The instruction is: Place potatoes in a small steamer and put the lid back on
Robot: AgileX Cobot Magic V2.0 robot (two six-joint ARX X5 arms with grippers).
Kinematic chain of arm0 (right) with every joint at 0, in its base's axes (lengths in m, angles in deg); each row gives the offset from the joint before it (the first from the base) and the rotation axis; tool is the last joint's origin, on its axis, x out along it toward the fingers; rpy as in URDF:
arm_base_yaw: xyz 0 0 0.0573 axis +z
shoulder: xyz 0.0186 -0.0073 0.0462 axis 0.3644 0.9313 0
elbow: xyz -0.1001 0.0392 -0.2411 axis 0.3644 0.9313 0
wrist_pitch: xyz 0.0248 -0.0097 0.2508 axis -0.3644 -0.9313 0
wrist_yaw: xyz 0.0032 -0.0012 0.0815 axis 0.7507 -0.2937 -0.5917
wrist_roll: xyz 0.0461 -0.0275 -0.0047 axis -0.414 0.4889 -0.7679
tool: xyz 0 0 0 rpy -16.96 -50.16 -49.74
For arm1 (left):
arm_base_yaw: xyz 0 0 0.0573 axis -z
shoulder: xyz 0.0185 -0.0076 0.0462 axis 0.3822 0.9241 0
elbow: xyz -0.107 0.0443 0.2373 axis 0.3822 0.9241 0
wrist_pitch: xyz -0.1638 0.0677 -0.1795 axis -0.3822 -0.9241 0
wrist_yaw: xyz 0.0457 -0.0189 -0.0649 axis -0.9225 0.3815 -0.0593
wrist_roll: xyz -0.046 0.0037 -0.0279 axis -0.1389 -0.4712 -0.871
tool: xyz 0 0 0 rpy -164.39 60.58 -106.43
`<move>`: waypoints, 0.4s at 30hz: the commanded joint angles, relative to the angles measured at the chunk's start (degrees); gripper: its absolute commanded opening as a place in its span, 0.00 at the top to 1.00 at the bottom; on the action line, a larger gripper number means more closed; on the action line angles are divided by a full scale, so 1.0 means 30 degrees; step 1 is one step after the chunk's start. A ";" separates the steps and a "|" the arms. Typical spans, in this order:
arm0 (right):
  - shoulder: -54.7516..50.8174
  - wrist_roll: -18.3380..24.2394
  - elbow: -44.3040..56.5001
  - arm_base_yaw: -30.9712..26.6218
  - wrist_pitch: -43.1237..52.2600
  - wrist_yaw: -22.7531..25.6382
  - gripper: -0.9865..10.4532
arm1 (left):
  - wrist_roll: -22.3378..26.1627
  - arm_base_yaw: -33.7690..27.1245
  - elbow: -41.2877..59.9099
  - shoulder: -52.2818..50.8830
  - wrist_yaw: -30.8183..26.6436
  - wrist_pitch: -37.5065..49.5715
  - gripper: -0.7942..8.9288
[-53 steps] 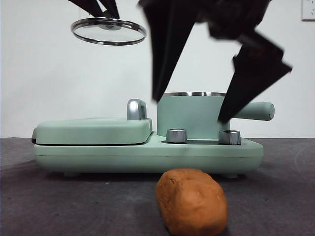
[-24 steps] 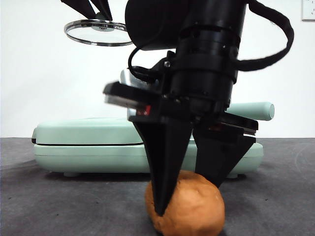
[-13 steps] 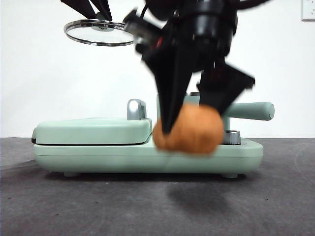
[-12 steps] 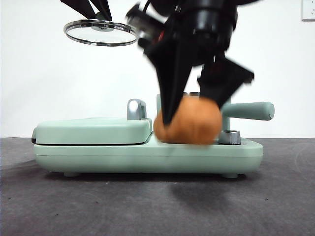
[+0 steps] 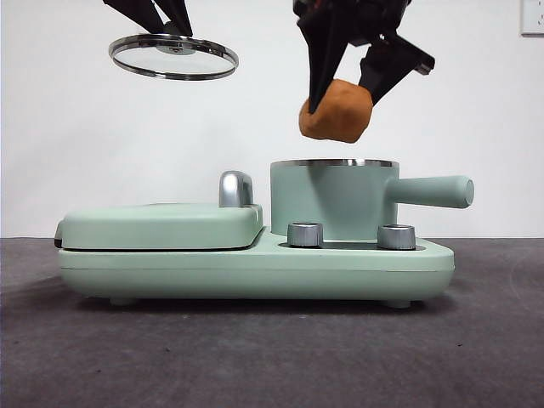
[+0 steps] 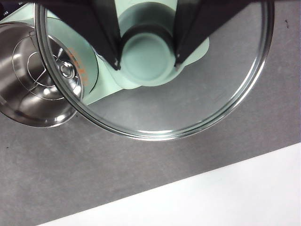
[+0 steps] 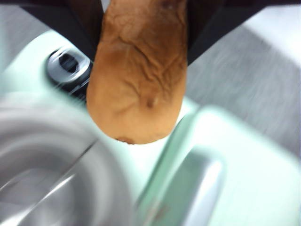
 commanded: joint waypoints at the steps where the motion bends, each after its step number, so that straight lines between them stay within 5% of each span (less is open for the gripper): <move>1: 0.2237 0.0816 -0.3002 -0.0525 -0.0517 -0.0036 0.83 | 0.0138 0.0051 -0.0736 -0.0022 0.0087 0.0503 0.89; 12: 0.6703 0.0036 -0.7621 -0.2339 -0.0066 -0.0051 0.83 | 0.0131 0.0058 -0.0736 -0.0022 0.0087 0.0539 0.89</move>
